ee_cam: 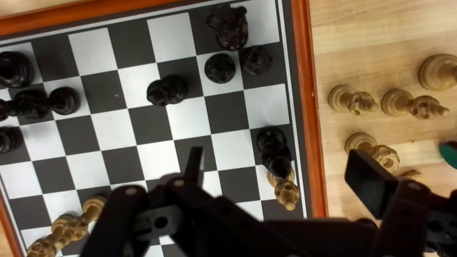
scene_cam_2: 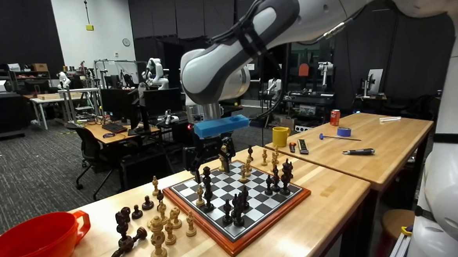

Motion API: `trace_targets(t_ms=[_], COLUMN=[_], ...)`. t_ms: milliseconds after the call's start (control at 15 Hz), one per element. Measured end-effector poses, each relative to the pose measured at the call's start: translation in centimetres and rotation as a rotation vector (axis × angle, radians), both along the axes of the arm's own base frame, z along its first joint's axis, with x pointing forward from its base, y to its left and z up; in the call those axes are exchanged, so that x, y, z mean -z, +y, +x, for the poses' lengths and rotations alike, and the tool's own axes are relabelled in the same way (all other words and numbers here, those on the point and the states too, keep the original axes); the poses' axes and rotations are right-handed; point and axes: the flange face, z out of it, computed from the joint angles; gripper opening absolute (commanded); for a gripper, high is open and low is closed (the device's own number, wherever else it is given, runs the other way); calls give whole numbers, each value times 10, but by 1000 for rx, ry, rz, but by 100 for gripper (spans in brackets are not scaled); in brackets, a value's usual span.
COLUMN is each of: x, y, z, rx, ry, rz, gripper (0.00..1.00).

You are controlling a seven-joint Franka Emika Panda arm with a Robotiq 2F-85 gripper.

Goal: Move the black bishop to the right, pick up two of the beige chess pieces and put them on the chess board

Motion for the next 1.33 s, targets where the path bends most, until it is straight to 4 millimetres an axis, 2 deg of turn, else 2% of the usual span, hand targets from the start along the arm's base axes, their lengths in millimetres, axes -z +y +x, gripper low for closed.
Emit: trace_targets(t_ms=[200,267,400,467,933,1067,1200,1333], x=[11,14,19,21,24,24,24,24], y=[0,0,0,1,1,2,3,4], z=[8,10,14,16,19,19,18,18], rx=[4,5,7,8,7,6,4,2], ry=[8,10,12,13,14,13,13,14], rz=[5,7,9,10,11,11,11,11], gripper=[99,75,72,67,12,0,5,5])
